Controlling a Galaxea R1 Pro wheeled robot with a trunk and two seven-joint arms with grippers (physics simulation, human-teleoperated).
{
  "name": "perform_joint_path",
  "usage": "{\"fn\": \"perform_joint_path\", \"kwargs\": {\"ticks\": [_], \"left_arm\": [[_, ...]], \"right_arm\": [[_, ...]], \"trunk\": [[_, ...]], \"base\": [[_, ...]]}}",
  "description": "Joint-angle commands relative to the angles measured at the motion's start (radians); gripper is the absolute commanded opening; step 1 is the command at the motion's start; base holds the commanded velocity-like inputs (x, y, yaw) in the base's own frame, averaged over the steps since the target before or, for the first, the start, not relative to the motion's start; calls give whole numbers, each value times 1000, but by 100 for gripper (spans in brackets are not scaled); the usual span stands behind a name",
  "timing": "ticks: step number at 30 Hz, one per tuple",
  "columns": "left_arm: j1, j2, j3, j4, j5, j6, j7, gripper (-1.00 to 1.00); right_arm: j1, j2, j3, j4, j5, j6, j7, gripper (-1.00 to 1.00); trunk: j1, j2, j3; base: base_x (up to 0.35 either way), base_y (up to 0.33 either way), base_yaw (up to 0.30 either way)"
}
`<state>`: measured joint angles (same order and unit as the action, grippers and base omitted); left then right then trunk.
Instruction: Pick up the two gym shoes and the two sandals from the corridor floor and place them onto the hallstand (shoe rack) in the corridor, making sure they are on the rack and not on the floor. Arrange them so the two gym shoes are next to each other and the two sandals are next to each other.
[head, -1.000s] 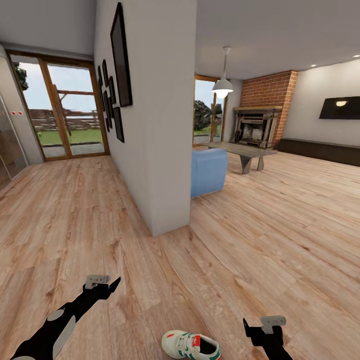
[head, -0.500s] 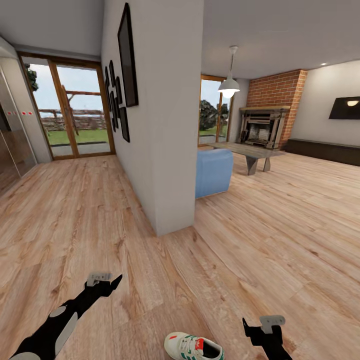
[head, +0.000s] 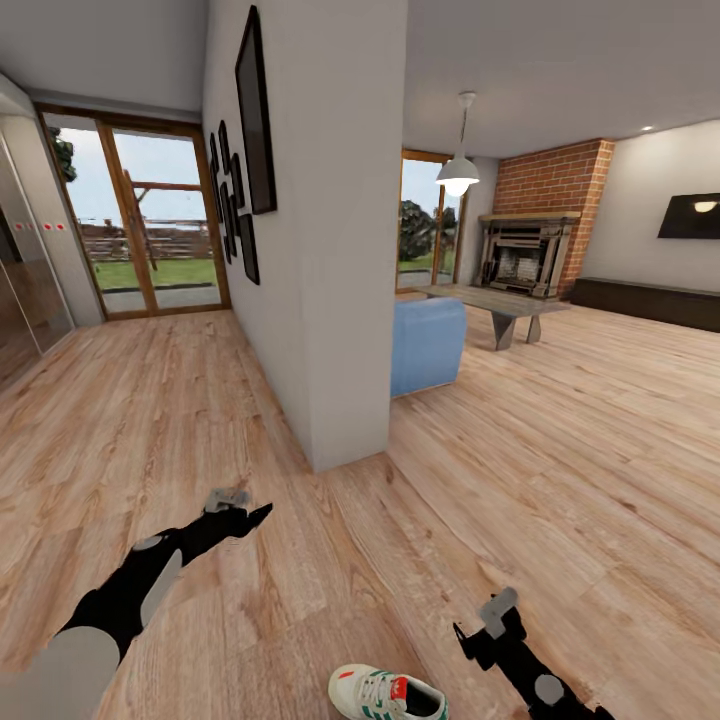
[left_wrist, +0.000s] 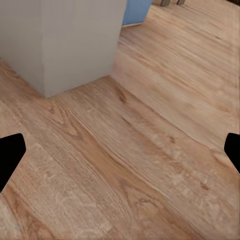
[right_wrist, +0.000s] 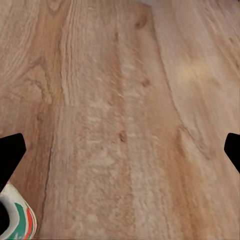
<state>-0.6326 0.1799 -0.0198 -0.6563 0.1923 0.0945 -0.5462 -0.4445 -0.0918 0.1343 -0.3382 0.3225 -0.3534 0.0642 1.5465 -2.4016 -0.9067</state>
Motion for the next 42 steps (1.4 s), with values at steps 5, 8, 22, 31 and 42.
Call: {"fn": "perform_joint_path", "kwargs": {"ticks": [5, 8, 22, 31, 42], "left_arm": [[-43, 0, -49, -17, 9, 58, -4, 100], [-65, 0, -74, -21, 9, 97, -5, 100], [-73, 11, -216, -32, 10, 157, -5, 100], [-72, 9, -233, -32, 10, 191, -5, 100], [-71, 7, -235, -32, 10, 196, -5, 100]], "right_arm": [[0, -1, 23, -84, 33, 105, 167, 100], [0, -7, 28, -139, 40, 155, 279, 100], [0, -27, 33, -205, 128, 214, 401, 100], [0, -30, 31, -221, 156, 216, 404, 100], [0, -34, 31, -240, 160, 218, 429, 100]], "trunk": [[0, 0, -1], [0, 0, -1], [0, 0, -1], [31, -56, -26], [56, -100, -69]], "base": [[0, 0, 0], [0, 0, 0], [0, 0, 0], [0, 0, 0], [0, 0, 0]]}}
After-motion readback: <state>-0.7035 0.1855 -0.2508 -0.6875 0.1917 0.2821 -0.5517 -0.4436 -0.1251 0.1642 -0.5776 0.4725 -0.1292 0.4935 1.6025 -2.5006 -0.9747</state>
